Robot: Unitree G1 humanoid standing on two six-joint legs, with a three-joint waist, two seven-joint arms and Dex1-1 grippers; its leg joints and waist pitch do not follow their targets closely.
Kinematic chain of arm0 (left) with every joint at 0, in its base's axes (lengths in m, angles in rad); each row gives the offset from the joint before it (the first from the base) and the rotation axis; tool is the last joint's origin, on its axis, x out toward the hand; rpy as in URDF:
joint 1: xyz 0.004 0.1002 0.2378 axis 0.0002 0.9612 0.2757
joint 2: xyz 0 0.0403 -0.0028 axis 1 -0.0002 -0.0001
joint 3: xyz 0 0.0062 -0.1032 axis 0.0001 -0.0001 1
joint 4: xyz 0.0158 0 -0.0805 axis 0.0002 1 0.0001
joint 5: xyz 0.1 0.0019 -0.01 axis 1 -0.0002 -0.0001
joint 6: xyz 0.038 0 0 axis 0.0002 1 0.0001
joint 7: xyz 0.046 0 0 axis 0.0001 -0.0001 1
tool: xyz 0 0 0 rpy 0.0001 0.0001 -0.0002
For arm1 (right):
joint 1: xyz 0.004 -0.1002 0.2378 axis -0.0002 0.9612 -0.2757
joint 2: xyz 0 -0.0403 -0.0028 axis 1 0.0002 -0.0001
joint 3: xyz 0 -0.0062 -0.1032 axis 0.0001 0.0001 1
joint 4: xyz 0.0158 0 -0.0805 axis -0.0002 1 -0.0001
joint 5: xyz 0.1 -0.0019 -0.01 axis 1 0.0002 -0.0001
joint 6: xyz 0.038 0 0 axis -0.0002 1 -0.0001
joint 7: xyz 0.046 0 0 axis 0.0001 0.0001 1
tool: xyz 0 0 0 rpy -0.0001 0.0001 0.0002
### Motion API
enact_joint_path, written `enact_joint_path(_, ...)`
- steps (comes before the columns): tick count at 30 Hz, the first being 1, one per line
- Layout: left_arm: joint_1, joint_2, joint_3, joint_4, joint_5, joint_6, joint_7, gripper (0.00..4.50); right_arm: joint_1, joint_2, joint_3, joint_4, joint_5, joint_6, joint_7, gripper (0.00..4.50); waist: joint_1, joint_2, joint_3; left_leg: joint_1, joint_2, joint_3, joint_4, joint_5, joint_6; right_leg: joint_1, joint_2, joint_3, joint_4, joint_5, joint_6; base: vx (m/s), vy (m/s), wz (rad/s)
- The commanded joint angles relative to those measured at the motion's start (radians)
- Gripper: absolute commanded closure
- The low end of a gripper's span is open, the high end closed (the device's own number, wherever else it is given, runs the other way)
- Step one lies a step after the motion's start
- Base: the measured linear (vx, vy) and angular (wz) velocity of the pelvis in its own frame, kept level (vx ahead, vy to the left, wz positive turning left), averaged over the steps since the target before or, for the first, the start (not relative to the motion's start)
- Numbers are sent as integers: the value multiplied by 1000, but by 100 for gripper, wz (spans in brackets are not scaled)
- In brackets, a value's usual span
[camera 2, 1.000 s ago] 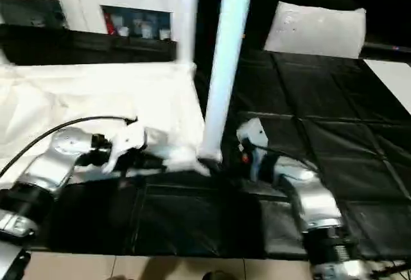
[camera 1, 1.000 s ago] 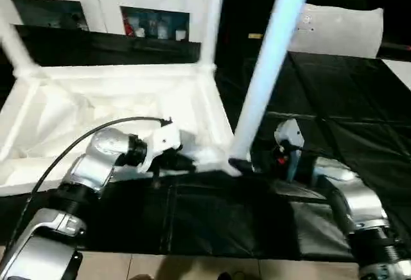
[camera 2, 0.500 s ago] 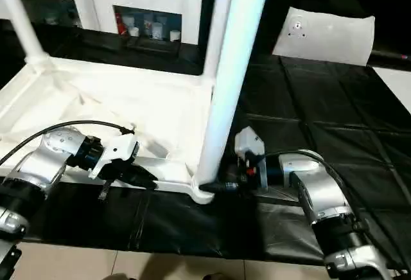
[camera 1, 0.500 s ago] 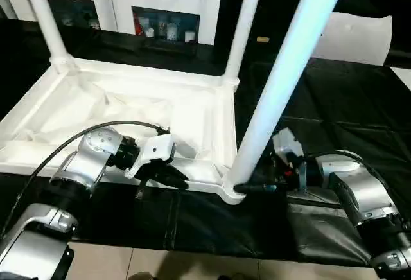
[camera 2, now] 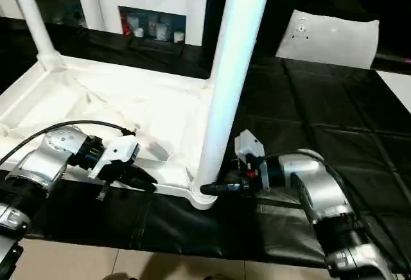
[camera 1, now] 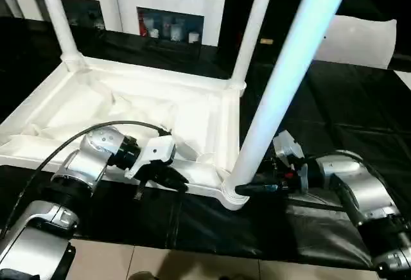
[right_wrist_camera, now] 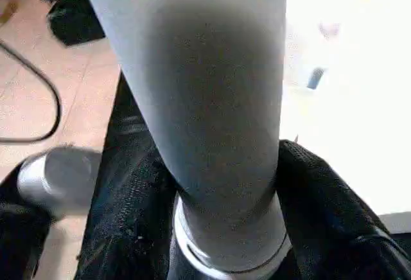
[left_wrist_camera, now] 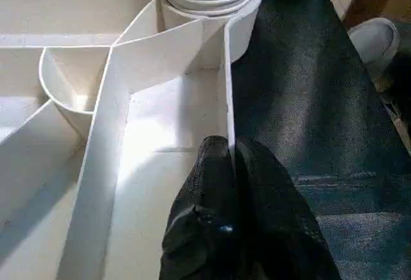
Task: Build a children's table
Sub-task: Rotate leg to tighten
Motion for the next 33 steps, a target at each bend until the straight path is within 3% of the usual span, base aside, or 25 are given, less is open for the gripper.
enact_joint_path(1, -5, -43, -14, -6, 39, 52, 111, 450, 22, 61, 20, -23, 8, 34, -98, 253, -9, 7, -52, 3, 42, -4, -77, -213, 31, 42, -63, 43, -74, -309, -213, 0, 0, 0)
enact_joint_path(2, -5, -48, -12, -9, 44, 67, 132, 450, 25, 77, 16, -20, -1, 38, -135, 253, -10, 6, -50, 6, 43, -4, -79, -230, 20, 38, -63, 43, -78, -344, -202, 0, 0, 0)
enact_joint_path(4, -12, -91, 13, -16, 48, 148, 242, 450, 26, 157, 1, 6, -48, 48, -309, 254, -20, 6, -41, 6, 38, -12, -84, -295, -9, 33, -64, 39, -91, -502, -154, -29, -6, -1)
enact_joint_path(6, -20, -130, 37, -18, 37, 197, 315, 450, 22, 213, -13, 21, -65, 67, -413, 254, -33, 1, -42, 19, 30, -20, -75, -351, -29, 21, -72, 31, -118, -695, -75, -55, -8, -2)
enact_joint_path(8, -32, -173, 61, -14, 31, 239, 400, 450, 10, 273, -29, 40, -73, 91, -511, 256, -46, 0, -36, 16, 29, -28, -79, -385, -26, 19, -68, 20, -131, -750, -44, -57, 13, -6)
enact_joint_path(10, -58, -231, 97, 9, 31, 281, 531, 450, -11, 344, -42, 67, -97, 113, -633, 256, -61, 12, -43, 20, 34, -38, -85, -427, -27, 28, -72, 1, -137, -708, -52, -58, 39, -8)
enact_joint_path(12, -69, -262, 116, 16, 33, 306, 601, 450, -23, 381, -51, 82, -114, 121, -703, 256, -74, 13, -43, 13, 37, -42, -92, -438, -28, 35, -70, -4, -137, -652, -65, -57, 47, -7)
enact_joint_path(13, -79, -289, 135, 21, 29, 330, 657, 450, -34, 415, -63, 98, -126, 130, -770, 256, -78, 15, -40, 15, 37, -41, -94, -458, -30, 30, -69, -6, -139, -637, -72, -56, 46, -6)
enact_joint_path(14, -88, -311, 149, 23, 26, 351, 695, 450, -45, 442, -74, 114, -134, 141, -825, 256, -85, 10, -37, 23, 34, -41, -90, -488, -28, 23, -69, -13, -147, -661, -69, -56, 46, -6)
enact_joint_path(16, -103, -352, 177, 22, 31, 378, 778, 450, -61, 489, -89, 138, -145, 154, -906, 256, -94, 14, -34, 30, 28, -40, -84, -505, -17, 22, -72, -26, -162, -693, -55, -48, 53, -4)
enact_joint_path(17, -108, -367, 182, 19, 38, 391, 808, 450, -70, 510, -95, 153, -155, 156, -950, 256, -103, 23, -29, 32, 35, -45, -88, -539, -10, 35, -78, -51, -174, -692, -37, -42, 57, -5)
enact_joint_path(18, -112, -383, 185, 14, 46, 398, 838, 450, -78, 533, -101, 165, -160, 142, -981, 256, -108, 31, -27, 33, 39, -48, -94, -566, -9, 40, -79, -61, -175, -670, -37, -27, 64, -6)
enact_joint_path(20, -114, -393, 184, 10, 51, 407, 851, 450, -83, 546, -102, 170, -170, 119, -1000, 256, -114, 41, -24, 28, 55, -54, -121, -652, -23, 56, -70, -69, -159, -567, -46, -11, 63, -1)
enact_joint_path(21, -111, -391, 180, 6, 56, 406, 850, 450, -82, 548, -113, 164, -160, 107, -992, 201, -117, 45, -21, 30, 59, -52, -134, -707, -33, 61, -70, -68, -145, -525, -55, 0, 0, 0)
enact_joint_path(22, -108, -389, 177, 3, 59, 406, 847, 450, -79, 545, -121, 157, -154, 93, -983, 187, -118, 42, -20, 33, 56, -48, -135, -721, -35, 56, -70, -66, -148, -530, -58, 0, 0, 0)
enact_joint_path(23, -103, -383, 173, -3, 60, 407, 840, 450, -78, 543, -129, 152, -148, 84, -978, 187, -122, 35, -21, 48, 43, -42, -116, -701, -34, 39, -82, -66, -166, -588, -55, 0, 0, 0)
enact_joint_path(24, -98, -379, 172, -8, 61, 408, 833, 450, -75, 540, -137, 146, -143, 83, -973, 180, -125, 32, -23, 48, 30, -40, -96, -626, -20, 36, -102, -67, -187, -671, -41, 0, 0, 0)
enact_joint_path(25, -91, -373, 171, -17, 63, 410, 823, 450, -72, 536, -147, 139, -137, 83, -969, 165, -126, 32, -22, 41, 28, -42, -92, -591, -14, 40, -109, -70, -193, -702, -31, 0, 0, 0)
enact_joint_path(26, -73, -347, 160, -28, 66, 393, 781, 450, -60, 502, -152, 121, -134, 76, -937, 149, -129, 32, -23, 20, 32, -47, -95, -546, -7, 57, -114, -75, -192, -716, -16, 0, 0, 0)
enact_joint_path(27, -67, -337, 156, -32, 67, 385, 766, 450, -55, 488, -150, 113, -132, 71, -920, 149, -134, 39, -25, 4, 39, -55, -105, -552, -8, 72, -111, -79, -180, -674, -14, 0, 0, 0)
enact_joint_path(28, -61, -326, 150, -35, 67, 368, 746, 450, -48, 471, -146, 103, -132, 63, -900, 140, -137, 42, -27, 1, 44, -57, -108, -557, -11, 74, -112, -79, -175, -639, -23, 0, 0, 0)
enact_joint_path(29, -49, -301, 143, -41, 66, 354, 707, 450, -33, 428, -134, 82, -135, 46, -845, 134, -146, 36, -34, -6, 47, -60, -110, -537, -20, 72, -116, -66, -159, -547, -64, 0, 0, 0)
enact_joint_path(31, -42, -279, 134, -43, 65, 324, 667, 450, -23, 390, -124, 69, -137, 35, -799, 118, -135, 33, -41, -1, 47, -48, -104, -454, -9, 59, -119, -45, -149, -461, -113, 0, 0, 0)
enact_joint_path(32, -38, -268, 130, -44, 63, 311, 643, 450, -18, 370, -120, 65, -139, 27, -775, 104, -121, 28, -46, -5, 46, -34, -99, -342, 19, 54, -114, -30, -134, -349, -162, 0, 0, 0)
enact_joint_path(33, -35, -257, 127, -44, 63, 309, 626, 450, -16, 352, -121, 63, -137, 19, -749, 104, -109, 21, -42, -6, 44, -17, -96, -274, 48, 47, -108, -18, -122, -289, -189, 0, 0, 0)
